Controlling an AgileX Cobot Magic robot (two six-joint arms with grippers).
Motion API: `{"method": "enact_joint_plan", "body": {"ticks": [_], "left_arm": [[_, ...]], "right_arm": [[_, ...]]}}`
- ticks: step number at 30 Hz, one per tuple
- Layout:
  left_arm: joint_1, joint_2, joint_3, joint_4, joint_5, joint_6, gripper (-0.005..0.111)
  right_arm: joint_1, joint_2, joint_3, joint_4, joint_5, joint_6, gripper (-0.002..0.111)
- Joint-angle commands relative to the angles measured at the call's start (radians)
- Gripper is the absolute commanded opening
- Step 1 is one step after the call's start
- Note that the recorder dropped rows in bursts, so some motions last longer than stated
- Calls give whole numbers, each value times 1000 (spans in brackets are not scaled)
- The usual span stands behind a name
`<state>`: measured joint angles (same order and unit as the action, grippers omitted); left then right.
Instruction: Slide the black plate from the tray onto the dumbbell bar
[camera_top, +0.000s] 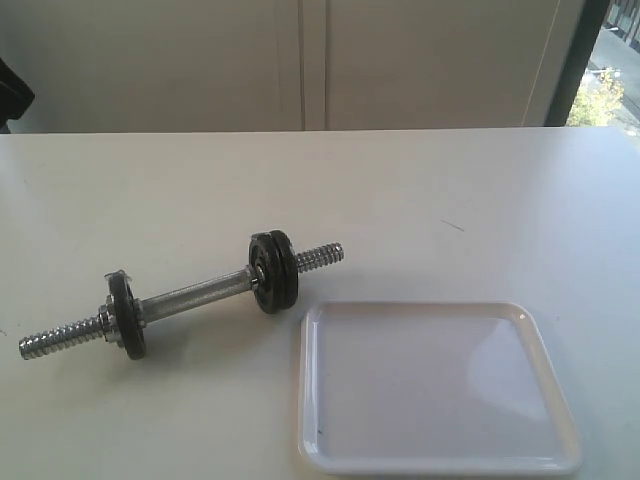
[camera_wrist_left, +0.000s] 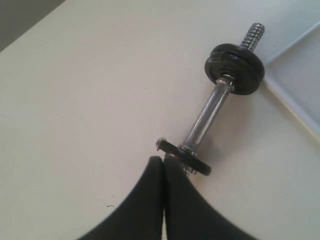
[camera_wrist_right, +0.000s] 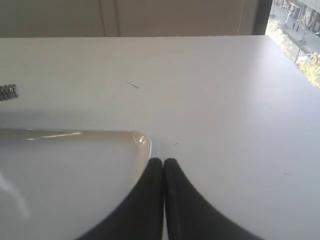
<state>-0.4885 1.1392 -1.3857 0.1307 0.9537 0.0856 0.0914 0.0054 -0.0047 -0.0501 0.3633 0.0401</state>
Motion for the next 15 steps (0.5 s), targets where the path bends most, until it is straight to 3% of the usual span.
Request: {"method": "enact_joint_plan", "body": {"ticks": [1,15], "left_arm": [[-1,-10,6,-1,5,-5,0],[-1,-10,6,-1,5,-5,0]], "right_arm": [[-4,-5,5,-10,-19,-63,0],[-4,-5,5,-2,-23,-61,0]]}}
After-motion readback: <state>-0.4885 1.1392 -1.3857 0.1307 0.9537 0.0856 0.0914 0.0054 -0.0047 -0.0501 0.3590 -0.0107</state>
